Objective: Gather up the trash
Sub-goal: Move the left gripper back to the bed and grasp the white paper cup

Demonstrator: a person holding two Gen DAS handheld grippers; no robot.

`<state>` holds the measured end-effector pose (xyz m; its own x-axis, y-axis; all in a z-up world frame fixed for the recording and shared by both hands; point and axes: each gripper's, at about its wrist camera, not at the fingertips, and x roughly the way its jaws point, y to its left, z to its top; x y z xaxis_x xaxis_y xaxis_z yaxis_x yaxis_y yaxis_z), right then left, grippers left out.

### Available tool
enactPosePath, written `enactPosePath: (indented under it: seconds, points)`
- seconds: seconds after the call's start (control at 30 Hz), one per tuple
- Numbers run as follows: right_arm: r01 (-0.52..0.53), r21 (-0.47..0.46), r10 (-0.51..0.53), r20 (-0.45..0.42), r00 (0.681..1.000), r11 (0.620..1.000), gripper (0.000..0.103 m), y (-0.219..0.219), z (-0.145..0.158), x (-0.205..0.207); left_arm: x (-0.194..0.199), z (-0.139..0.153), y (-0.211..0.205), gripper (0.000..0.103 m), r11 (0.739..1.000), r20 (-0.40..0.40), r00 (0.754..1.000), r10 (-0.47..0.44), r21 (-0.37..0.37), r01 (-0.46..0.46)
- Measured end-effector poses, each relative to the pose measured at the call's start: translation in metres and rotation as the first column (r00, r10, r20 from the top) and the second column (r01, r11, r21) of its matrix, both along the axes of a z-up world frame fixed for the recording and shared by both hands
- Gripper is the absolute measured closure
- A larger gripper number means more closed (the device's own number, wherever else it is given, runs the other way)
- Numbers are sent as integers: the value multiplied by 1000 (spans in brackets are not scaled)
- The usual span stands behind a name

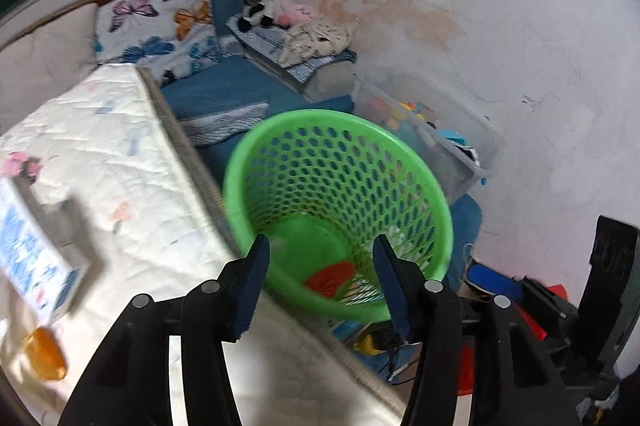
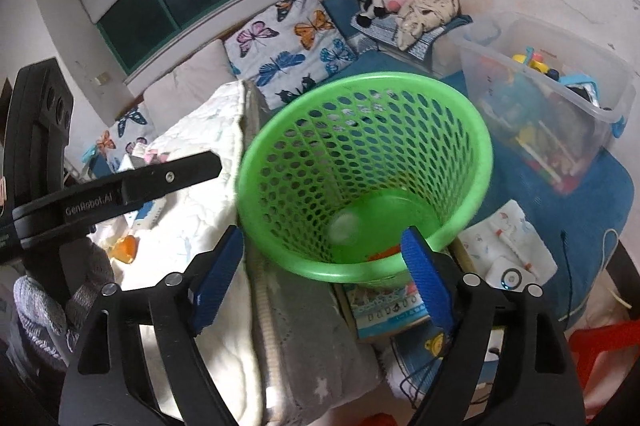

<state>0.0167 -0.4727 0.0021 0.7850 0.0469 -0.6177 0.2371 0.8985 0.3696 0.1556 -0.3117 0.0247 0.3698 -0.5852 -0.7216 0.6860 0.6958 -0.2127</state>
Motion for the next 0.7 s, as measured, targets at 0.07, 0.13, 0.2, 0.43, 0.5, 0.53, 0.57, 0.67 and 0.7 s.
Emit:
enactPosePath:
  seconds: [0.07, 0.13, 0.2, 0.43, 0.5, 0.53, 0.57, 0.67, 0.7]
  points:
    - [-19, -4, 19, 15, 1000, 1000, 18, 8, 4, 0, -8, 4, 17, 41, 999, 32, 999, 39, 10, -39]
    - [-37, -5, 37, 24, 999, 999, 14, 15, 7, 3, -16, 7, 36, 40, 996, 54, 995, 83, 22, -84]
    - [-57, -6, 57, 28, 998, 998, 13, 25, 8, 5, -22, 7, 55, 40, 992, 60, 991, 122, 27, -124]
    - [-130, 0, 130, 37, 991, 992, 12, 55, 13, 17, -32, 9, 128, 36, 946, 63, 946, 319, 43, -322]
    - [-149, -1, 149, 38, 988, 989, 12, 60, 13, 21, -34, 10, 151, 34, 919, 56, 920, 388, 47, -391]
    - [-164, -4, 164, 38, 986, 987, 12, 65, 14, 24, -35, 10, 159, 34, 909, 50, 910, 412, 46, -414]
    - [-172, -6, 172, 37, 984, 985, 12, 69, 14, 25, -34, 10, 172, 34, 888, 35, 889, 456, 45, -457]
    - [-203, -8, 203, 37, 978, 979, 12, 80, 14, 30, -36, 10, 200, 33, 836, 19, 838, 546, 50, -546]
    - [-209, -9, 209, 37, 977, 978, 11, 84, 13, 30, -36, 8, 208, 33, 815, 13, 816, 578, 52, -578]
